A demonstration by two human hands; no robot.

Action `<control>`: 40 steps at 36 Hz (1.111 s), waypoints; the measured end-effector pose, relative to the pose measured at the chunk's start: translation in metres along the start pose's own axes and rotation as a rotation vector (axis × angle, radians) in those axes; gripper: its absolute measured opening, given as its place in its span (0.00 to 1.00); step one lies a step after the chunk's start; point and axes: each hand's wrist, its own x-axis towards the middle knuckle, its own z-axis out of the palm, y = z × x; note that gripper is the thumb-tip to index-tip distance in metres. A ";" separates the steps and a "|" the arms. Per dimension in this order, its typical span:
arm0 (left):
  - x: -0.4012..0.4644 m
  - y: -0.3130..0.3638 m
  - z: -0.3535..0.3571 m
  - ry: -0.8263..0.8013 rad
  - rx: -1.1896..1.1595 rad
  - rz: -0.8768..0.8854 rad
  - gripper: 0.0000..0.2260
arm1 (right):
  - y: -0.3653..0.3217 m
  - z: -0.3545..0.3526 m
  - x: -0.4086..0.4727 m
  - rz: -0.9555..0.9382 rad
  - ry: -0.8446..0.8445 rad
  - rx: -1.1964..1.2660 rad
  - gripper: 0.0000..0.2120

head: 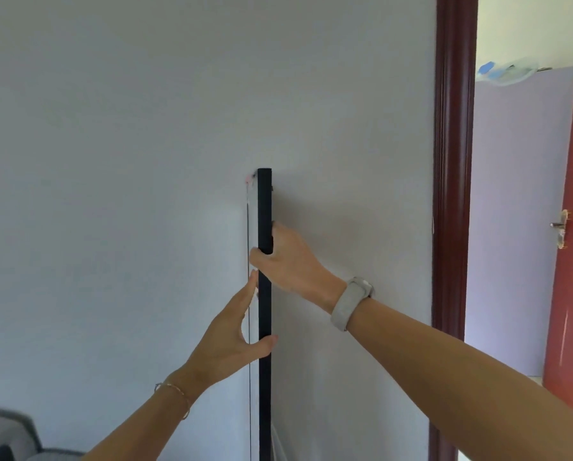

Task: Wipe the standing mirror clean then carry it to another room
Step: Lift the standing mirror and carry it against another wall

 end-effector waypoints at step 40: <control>0.155 -0.037 0.075 0.199 0.212 -0.113 0.37 | 0.160 -0.046 0.091 0.183 0.211 0.214 0.04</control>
